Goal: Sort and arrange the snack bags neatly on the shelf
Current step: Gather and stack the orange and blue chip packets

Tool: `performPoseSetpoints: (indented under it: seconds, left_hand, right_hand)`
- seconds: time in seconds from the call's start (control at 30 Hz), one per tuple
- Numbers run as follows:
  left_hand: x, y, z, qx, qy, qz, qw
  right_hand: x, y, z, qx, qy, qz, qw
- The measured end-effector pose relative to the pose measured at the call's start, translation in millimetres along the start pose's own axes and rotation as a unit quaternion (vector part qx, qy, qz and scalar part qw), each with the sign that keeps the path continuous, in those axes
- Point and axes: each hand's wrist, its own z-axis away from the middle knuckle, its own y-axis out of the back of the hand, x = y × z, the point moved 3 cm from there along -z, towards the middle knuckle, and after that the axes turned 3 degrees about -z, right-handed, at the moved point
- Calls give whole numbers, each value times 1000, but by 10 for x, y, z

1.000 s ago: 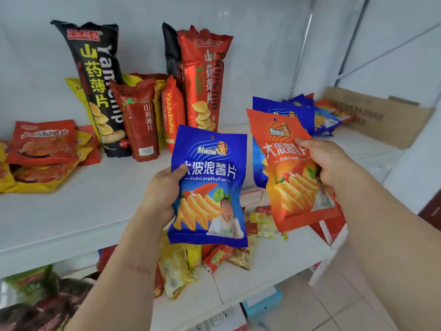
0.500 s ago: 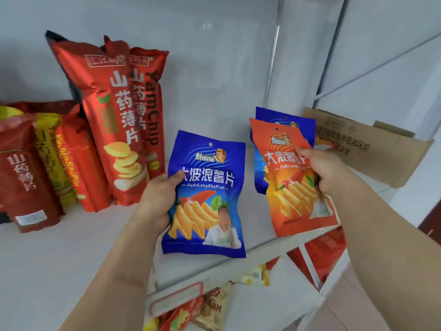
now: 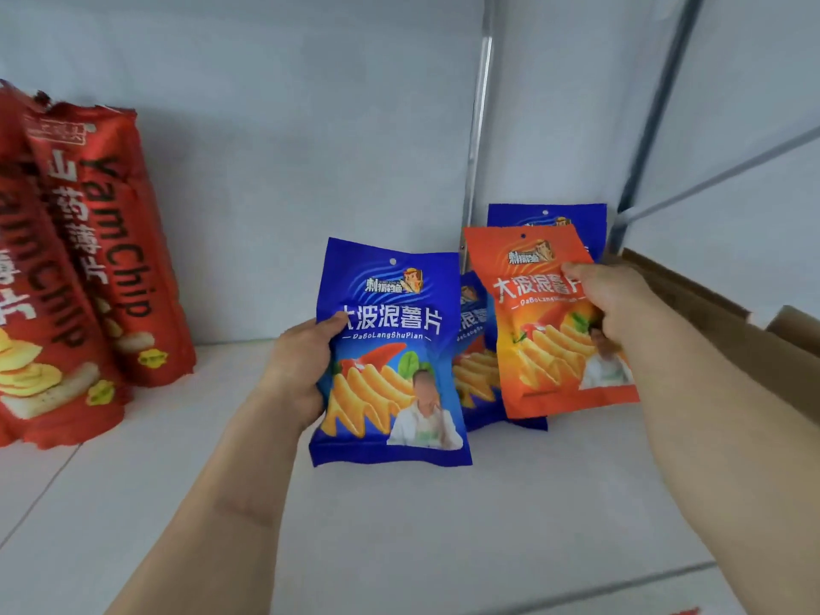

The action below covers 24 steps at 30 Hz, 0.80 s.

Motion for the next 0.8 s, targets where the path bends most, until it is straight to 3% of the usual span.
performPoseSetpoints:
  seconds: [0.13, 0.3, 0.47, 0.57, 0.73, 0.8]
  left_hand:
    - [-44, -494, -190, 22, 24, 34, 999]
    - [-152, -1042, -430, 33, 42, 17, 998]
    - [-154, -1440, -656, 85, 4, -32, 996]
    - [-185, -1639, -729, 131, -32, -71, 988]
    - [-150, -1704, -723, 143, -49, -94, 984]
    - [-153, -1620, -735, 174, -78, -163, 968]
  right_hand:
    - [-46, 107, -513, 40, 80, 51, 995]
    - [42, 111, -795, 24, 144, 110, 983]
    - [23, 225, -895, 21, 125, 159, 979]
    - [-90, 298, -817, 29, 167, 215, 962]
    - [-274, 428, -677, 48, 251, 260, 931]
    - [-301, 412, -594, 40, 269, 286, 919]
